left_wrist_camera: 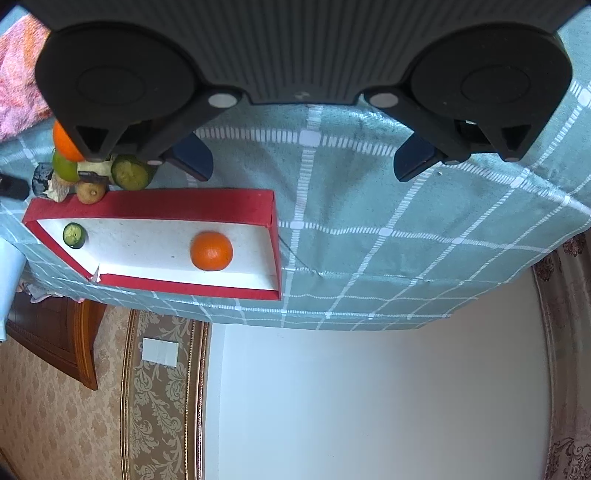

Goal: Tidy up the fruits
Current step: 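Withdraw the left tool and move the right tool to the dark cylinder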

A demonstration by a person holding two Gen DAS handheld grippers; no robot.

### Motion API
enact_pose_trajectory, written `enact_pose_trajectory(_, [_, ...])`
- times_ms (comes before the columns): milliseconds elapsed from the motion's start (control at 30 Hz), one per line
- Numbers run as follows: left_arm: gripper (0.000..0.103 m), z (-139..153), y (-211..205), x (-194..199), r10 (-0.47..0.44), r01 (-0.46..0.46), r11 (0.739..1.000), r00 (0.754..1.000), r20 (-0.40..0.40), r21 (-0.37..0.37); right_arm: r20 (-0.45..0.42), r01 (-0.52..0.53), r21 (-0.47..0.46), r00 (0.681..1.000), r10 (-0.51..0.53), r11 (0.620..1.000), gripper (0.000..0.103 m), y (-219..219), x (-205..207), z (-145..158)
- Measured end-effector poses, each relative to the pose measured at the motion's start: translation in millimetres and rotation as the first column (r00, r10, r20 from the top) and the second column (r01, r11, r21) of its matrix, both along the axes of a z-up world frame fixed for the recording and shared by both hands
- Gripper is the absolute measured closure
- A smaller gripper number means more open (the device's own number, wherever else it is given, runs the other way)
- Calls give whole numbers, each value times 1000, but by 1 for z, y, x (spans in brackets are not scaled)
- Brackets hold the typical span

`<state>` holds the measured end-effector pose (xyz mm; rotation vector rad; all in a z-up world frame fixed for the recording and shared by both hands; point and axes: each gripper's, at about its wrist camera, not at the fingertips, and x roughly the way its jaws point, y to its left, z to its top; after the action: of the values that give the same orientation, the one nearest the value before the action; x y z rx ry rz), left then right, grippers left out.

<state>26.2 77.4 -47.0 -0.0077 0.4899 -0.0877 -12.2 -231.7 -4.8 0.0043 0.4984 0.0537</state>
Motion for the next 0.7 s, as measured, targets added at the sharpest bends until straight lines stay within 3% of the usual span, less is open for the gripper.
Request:
enact_pose_trajectory(333, [0,-6,18,12,-9,-1,993,997,-81,-120,-45,-35,-23,998,34,999,12,14,9,-4])
enact_pose_trajectory(600, [0,-6,15,13,-22,12,994,995,-96,-109,-105,-39,85,993,48,996,12,11,26,-8])
enact_pose_trajectory(700, [0,-6,9,11,-59,52,995,994,-91,-86,-107,-34,121,993,47,992,19,8,28,-8])
